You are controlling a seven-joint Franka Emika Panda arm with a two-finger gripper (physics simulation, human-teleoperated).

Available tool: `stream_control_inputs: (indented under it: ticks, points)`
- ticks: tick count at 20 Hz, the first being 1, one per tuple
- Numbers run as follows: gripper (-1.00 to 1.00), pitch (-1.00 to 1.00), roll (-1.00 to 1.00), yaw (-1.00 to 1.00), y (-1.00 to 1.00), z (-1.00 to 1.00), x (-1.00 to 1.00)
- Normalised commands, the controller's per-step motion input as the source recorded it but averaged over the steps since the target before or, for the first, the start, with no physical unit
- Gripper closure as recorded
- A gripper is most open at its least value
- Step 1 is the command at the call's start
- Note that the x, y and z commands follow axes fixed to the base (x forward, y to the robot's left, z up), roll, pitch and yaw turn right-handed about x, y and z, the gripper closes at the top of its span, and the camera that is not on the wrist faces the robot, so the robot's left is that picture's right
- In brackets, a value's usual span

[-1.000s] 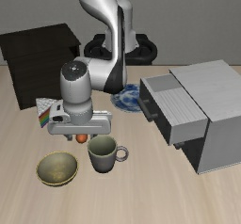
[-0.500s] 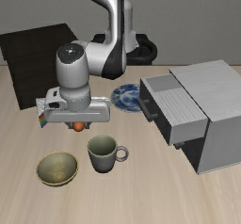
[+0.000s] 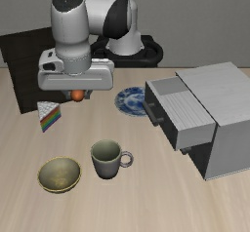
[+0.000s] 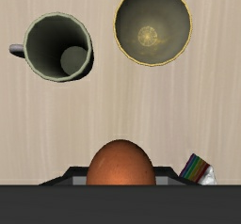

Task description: Pick up the egg and place it in the top layer of the cabinet

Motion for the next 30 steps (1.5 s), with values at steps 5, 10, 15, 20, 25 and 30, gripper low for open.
stream_control_inputs:
  ticks: [5,10,15,20,25,30]
  points:
    - [1.00,0.00,0.00,0.00,0.00,1.00,0.00]
    - [1.00,0.00,0.00,0.00,1.00,0.00,0.00]
    - [1.00,0.00,0.00,0.00,1.00,0.00,0.00]
    - [1.00,0.00,0.00,0.00,1.00,0.00,0.00]
    - [1.00,0.00,0.00,0.00,1.00,0.00,0.00]
    - [-1.00,0.00,0.00,0.00,0.20,0.00,0.00]
